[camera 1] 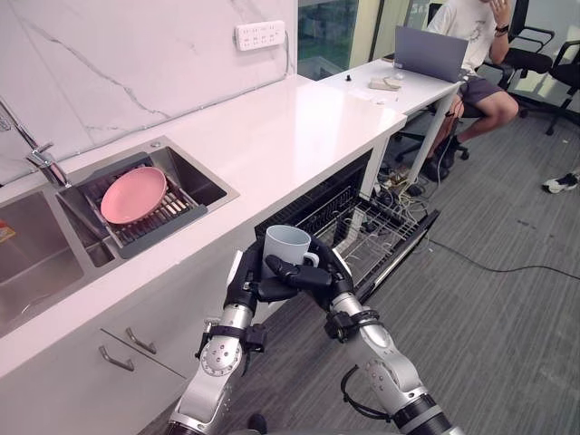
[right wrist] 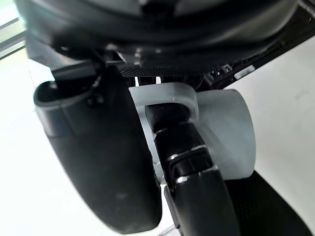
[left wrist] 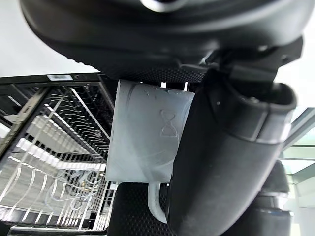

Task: Walk over to the sink, pick up the cup, carry it to the dishwasher, place the cup inside the dishwasher, then close the dishwasher door

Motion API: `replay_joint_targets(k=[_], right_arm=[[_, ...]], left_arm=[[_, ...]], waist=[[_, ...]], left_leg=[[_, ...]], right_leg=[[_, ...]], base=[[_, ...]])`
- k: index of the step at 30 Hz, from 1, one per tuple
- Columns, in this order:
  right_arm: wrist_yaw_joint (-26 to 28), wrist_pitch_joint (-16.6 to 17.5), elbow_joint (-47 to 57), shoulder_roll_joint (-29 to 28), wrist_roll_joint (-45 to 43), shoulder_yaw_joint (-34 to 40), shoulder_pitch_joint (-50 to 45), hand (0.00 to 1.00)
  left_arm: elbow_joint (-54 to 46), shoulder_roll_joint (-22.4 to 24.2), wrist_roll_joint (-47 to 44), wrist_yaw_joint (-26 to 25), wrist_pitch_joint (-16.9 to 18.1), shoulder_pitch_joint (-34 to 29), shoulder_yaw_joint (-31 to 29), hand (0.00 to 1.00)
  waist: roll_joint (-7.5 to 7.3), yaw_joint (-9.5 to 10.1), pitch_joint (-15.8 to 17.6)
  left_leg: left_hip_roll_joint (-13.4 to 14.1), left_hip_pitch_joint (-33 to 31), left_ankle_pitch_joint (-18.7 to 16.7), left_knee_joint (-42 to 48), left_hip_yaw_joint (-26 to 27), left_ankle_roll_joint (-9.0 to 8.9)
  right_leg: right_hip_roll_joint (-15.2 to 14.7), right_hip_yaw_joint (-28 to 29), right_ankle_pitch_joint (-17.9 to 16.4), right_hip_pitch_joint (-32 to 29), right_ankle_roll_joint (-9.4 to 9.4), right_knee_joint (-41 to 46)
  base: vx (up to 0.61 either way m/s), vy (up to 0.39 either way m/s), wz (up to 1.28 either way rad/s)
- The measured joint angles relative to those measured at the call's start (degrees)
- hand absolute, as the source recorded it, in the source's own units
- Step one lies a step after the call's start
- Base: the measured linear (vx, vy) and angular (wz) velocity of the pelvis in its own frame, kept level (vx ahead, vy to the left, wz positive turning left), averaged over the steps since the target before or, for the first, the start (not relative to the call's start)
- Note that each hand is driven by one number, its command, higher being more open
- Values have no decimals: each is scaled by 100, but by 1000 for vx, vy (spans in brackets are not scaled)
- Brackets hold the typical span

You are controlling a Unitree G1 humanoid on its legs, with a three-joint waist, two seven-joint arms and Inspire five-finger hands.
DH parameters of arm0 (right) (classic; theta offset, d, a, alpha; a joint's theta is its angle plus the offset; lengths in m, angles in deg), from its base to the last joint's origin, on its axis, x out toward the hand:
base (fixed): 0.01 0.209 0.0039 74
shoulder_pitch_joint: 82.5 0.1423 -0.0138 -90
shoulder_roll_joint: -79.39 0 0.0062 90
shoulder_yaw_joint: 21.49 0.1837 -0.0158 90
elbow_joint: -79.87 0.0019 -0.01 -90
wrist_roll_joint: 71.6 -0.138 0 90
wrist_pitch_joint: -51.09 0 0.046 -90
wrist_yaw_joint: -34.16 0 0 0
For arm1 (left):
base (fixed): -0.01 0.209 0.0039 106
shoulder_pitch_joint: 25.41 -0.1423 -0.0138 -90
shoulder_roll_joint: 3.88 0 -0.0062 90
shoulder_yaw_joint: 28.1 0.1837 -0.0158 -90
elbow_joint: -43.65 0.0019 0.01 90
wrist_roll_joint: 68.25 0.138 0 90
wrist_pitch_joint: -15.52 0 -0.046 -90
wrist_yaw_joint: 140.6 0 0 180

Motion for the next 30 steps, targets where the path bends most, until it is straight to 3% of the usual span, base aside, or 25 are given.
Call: replay_joint_targets(k=[1, 11, 20, 30], right_arm=[[7, 3, 37, 1, -7, 3, 11, 30], [198, 34, 265, -101, 200, 397, 3, 30], [244, 35, 578, -387, 2293, 731, -28, 30], [-78, 69, 660, -736, 3683, 810, -53, 30]], left_arm=[[-49, 1, 38, -1, 0, 0, -20, 90], [-419, 309, 189, 122, 0, -93, -250, 90], [-529, 699, 171, 357, 3, -188, -575, 90], [-434, 916, 187, 348, 7, -229, -772, 90]], waist=[[-1, 8, -1], [-2, 14, -1], [2, 15, 4], [30, -18, 117]], left_leg=[[-10, 0, 7, -4, -22, 3], [-46, 32, 103, -103, -143, 14], [-56, -83, 102, -103, -251, 13], [-149, -189, 98, -103, -412, 18]], right_leg=[[-7, -18, 0, 7, 0, 0], [-34, -158, 0, 43, 7, -8], [-42, -271, -3, 17, 26, -58], [-110, -440, -61, -13, 108, -33]], base=[[-3, -2, 7], [-24, -6, 7], [0, -16, 6], [-2, -10, 10]])
